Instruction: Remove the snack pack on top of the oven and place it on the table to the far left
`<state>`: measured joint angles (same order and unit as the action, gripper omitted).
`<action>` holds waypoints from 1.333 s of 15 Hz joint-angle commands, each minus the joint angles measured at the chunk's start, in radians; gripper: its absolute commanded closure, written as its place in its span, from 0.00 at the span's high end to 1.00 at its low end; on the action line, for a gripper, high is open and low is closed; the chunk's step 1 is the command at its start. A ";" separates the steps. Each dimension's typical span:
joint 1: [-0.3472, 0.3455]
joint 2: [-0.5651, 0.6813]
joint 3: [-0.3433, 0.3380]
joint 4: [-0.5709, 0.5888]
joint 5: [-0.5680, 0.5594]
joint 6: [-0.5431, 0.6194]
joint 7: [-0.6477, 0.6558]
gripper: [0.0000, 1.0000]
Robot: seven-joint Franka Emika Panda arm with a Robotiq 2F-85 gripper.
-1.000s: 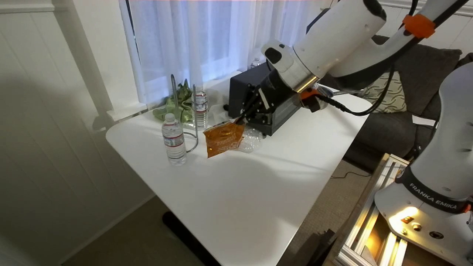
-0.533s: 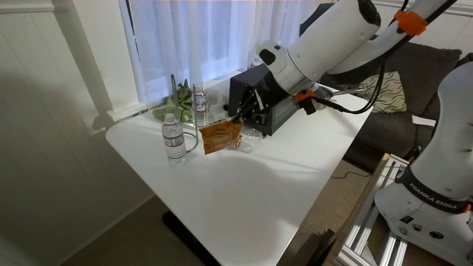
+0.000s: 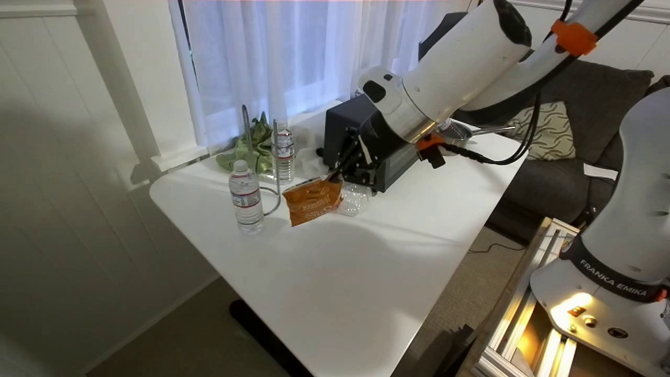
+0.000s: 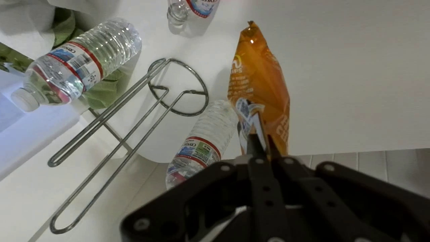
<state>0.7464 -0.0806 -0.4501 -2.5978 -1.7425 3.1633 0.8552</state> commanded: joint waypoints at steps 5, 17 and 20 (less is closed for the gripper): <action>0.024 0.110 0.015 0.089 -0.032 -0.012 0.077 0.00; 0.026 0.271 0.088 0.198 -0.167 -0.125 0.291 0.00; 0.021 0.329 0.105 0.194 -0.156 -0.120 0.292 0.00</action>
<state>0.7647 0.1872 -0.3644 -2.4248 -1.8661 3.0479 1.0951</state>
